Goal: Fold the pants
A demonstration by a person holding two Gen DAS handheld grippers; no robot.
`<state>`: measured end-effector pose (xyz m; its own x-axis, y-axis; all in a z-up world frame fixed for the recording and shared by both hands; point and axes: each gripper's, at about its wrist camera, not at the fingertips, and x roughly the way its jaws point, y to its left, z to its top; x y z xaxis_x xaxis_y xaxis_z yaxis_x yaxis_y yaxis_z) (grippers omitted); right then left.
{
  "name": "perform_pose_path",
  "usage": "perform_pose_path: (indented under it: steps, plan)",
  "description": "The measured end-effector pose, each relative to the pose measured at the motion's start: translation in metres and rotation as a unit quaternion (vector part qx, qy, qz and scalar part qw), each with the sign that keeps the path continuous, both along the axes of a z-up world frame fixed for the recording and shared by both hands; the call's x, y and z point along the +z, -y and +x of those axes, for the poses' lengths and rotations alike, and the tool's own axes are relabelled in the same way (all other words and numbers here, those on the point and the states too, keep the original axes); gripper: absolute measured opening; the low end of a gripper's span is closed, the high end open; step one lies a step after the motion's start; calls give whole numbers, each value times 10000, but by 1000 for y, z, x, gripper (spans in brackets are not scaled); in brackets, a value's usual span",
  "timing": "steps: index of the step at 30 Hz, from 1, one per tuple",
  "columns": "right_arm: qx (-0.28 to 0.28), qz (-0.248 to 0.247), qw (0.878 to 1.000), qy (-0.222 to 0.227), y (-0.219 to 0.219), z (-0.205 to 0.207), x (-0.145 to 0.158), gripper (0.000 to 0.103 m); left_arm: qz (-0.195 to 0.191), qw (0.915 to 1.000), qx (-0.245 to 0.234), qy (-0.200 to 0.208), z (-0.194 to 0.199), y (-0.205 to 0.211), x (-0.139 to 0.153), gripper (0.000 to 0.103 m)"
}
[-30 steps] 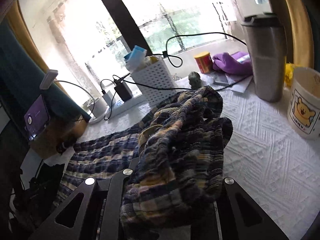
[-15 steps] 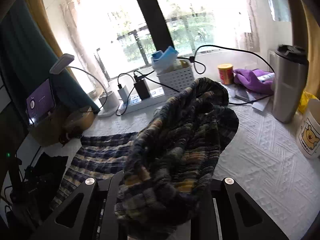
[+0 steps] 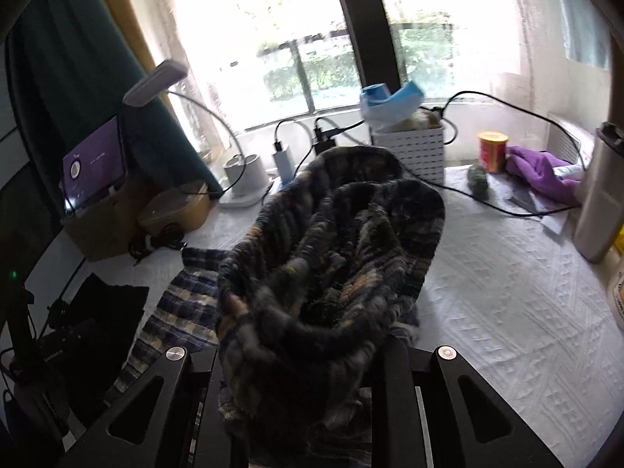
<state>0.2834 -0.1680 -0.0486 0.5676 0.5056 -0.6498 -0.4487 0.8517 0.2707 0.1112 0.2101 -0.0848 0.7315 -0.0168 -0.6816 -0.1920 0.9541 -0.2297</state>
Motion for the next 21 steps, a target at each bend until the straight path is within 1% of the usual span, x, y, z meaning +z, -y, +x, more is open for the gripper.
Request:
perform_pose_path:
  steps: [6,14,21]
  plan:
    - [277,-136,9995,-71,-37,-1,-6,19,-28,9998,201,47,-15,-18,1,29]
    - [653,-225,9974,-216,-82,-5,-23,19,41,9990,442,-68,-32,-38,-2,30]
    - [1193,-243,9917,-414,-129,-19,-41,19,48,9981,614,-79,-43,-50,-4,31]
